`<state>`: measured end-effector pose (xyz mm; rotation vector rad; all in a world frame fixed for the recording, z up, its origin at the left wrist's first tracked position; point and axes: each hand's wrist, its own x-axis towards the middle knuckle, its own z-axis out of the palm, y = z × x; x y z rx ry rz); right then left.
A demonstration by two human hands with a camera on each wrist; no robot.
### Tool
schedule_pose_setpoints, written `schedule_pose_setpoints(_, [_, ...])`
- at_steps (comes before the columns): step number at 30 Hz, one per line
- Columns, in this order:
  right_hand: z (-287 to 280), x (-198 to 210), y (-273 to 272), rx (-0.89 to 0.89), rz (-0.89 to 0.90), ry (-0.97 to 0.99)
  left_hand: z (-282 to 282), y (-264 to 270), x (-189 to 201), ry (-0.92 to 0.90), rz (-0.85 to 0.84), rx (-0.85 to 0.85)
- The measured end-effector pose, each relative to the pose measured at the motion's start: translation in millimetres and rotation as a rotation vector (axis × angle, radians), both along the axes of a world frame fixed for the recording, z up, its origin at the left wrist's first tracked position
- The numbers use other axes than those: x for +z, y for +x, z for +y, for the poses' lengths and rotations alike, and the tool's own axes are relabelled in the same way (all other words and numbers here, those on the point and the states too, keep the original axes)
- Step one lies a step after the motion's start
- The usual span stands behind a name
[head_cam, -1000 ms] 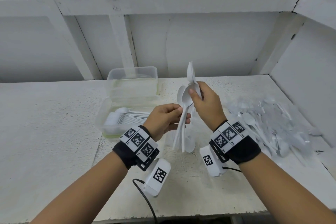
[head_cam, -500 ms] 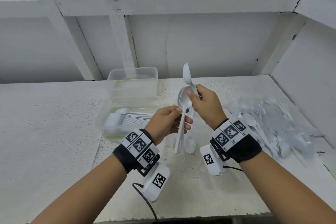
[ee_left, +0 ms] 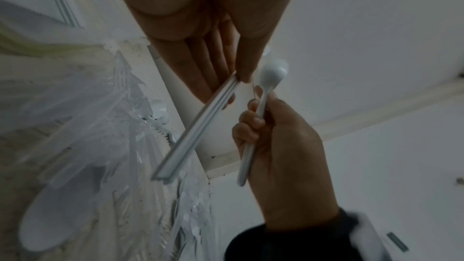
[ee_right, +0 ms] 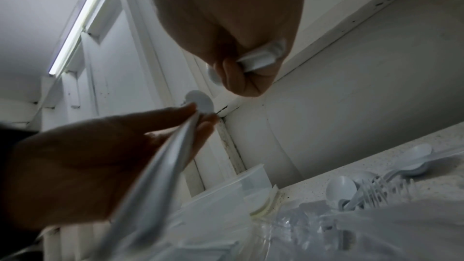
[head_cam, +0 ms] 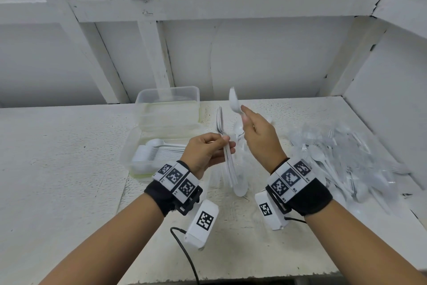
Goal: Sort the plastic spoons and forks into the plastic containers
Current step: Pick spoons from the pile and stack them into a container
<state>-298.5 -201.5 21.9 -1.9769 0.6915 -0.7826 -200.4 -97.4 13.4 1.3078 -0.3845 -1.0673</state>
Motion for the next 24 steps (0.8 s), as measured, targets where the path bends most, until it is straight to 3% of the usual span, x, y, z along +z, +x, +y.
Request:
schedule_pose_setpoints(11, [23,-18,-1,-0.017,-0.085,-0.042,-8,-3,0,0.003,-0.044,0.12])
schedule_pose_setpoints(16, [31,-7,-7,0.148,-0.023,0.272,-7,-2,1,0.069,-0.197,0.145])
schedule_pose_setpoints(24, [27,-17,-2,0.211,0.086,0.139,2,15,6,0.089,-0.297,0.112])
